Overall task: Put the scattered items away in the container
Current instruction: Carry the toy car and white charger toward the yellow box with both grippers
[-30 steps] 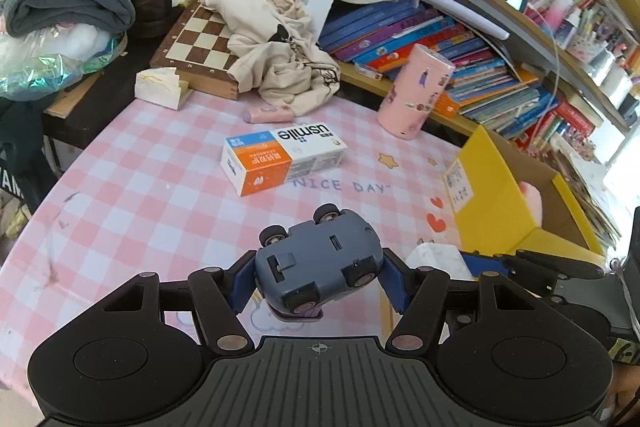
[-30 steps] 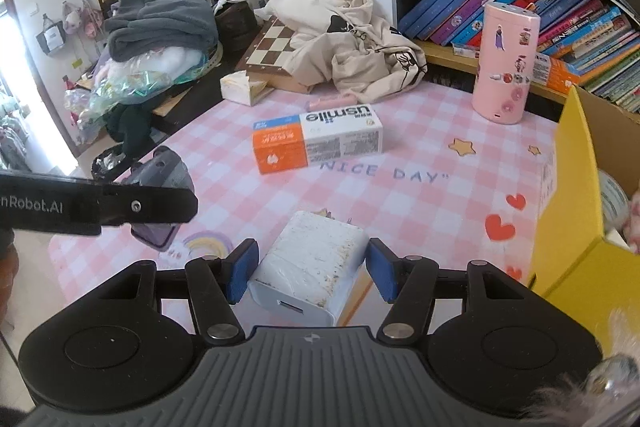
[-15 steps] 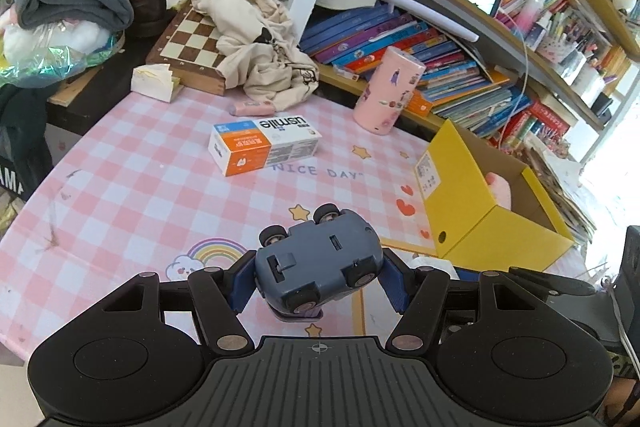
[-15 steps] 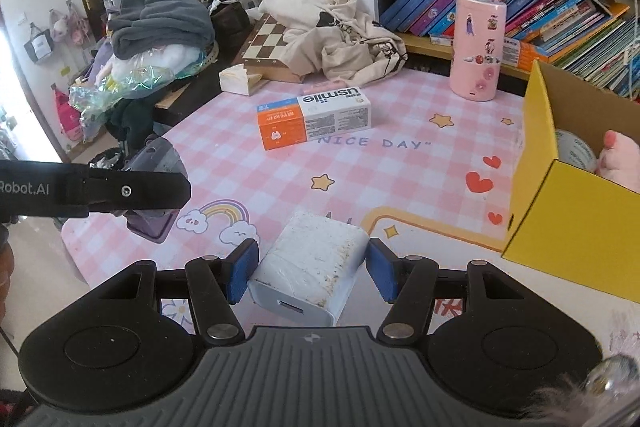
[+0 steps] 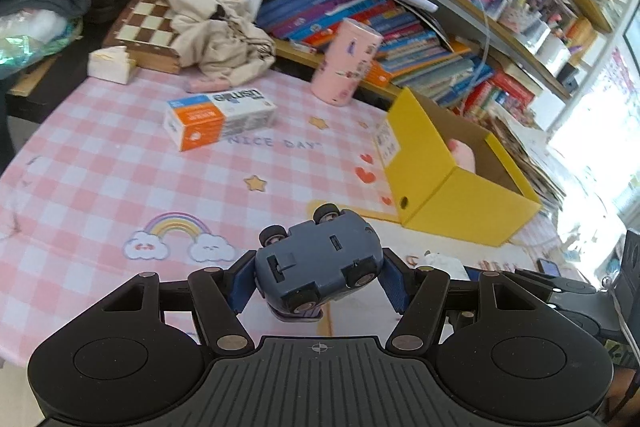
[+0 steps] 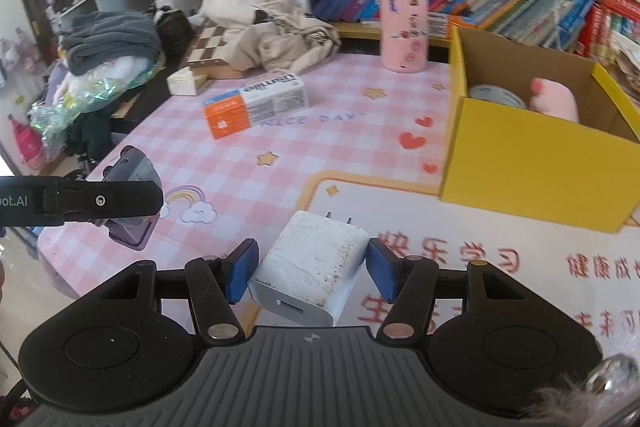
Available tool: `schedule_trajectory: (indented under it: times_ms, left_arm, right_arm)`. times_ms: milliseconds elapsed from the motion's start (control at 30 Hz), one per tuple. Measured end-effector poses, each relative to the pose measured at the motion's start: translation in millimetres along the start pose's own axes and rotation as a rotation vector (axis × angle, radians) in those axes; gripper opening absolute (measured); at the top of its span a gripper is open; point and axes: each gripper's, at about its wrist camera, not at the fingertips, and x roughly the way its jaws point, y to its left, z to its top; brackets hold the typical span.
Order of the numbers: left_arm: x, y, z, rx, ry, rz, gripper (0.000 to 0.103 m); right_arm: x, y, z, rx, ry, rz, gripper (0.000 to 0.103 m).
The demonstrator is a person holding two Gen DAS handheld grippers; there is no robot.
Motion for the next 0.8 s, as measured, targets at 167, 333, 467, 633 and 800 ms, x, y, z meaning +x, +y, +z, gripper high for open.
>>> schedule_trajectory:
  times_ms: [167,333,467,633,800]
  left_arm:
    - [12,-12,0,0.036,0.033,-0.05,0.063]
    - [25,-26,1,0.065,0.06,-0.096,0.063]
    - [35,-41,1,0.094,0.084,-0.133,0.063]
    - [47,-58,2,0.122,0.109,-0.16,0.063]
    - [59,-74,1,0.152,0.147,-0.178,0.063]
  right_arm:
    - [-10,-10,-7,0.036,0.002,-0.05,0.057]
    - [-20,-26,-15,0.081,0.005,-0.104,0.057]
    - [-26,-39,-19,0.11,0.01,-0.141,0.057]
    - [-30,-56,-22,0.136,0.022,-0.176,0.057]
    - [-38,-78,-24,0.177,0.017,-0.217,0.057]
